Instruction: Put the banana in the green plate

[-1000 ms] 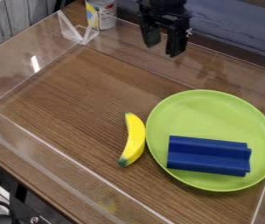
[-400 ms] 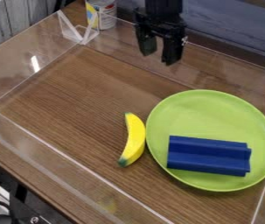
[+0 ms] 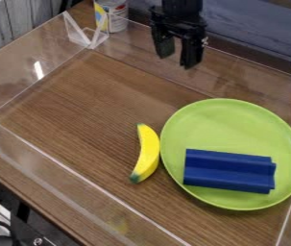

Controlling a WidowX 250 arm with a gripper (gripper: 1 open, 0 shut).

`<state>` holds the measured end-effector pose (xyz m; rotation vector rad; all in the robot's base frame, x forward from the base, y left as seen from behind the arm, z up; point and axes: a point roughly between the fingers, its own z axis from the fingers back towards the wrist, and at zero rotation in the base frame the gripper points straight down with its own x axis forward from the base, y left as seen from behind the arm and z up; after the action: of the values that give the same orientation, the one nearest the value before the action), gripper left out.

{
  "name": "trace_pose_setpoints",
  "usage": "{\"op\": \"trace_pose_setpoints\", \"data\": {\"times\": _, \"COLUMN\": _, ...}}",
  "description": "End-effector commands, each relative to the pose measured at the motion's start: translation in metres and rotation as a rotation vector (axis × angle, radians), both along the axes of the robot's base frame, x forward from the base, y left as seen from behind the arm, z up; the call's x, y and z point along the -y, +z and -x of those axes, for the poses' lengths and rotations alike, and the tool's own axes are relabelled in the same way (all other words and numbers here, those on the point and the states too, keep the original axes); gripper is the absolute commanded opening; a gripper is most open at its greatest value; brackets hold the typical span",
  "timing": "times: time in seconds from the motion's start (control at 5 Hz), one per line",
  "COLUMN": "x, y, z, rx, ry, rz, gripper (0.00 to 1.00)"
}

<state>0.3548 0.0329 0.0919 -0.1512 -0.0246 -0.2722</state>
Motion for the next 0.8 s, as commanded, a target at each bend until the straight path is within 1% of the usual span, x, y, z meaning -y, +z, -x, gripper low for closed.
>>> {"op": "trace_pose_setpoints", "data": {"times": 0.0, "x": 0.002, "y": 0.032, "z": 0.008, "rx": 0.065, "ry": -0.007, "rz": -0.010, "gripper": 1.00}}
{"op": "trace_pose_setpoints", "data": {"times": 0.2, "x": 0.003, "y": 0.035, "z": 0.000, "rx": 0.086, "ry": -0.011, "rz": -0.011, "gripper": 1.00}}
{"op": "trace_pose_setpoints", "data": {"times": 0.4, "x": 0.004, "y": 0.028, "z": -0.012, "rx": 0.096, "ry": -0.016, "rz": -0.010, "gripper": 1.00}}
{"op": "trace_pose_setpoints", "data": {"times": 0.6, "x": 0.004, "y": 0.018, "z": -0.008, "rx": 0.069, "ry": -0.015, "rz": -0.003, "gripper": 1.00}}
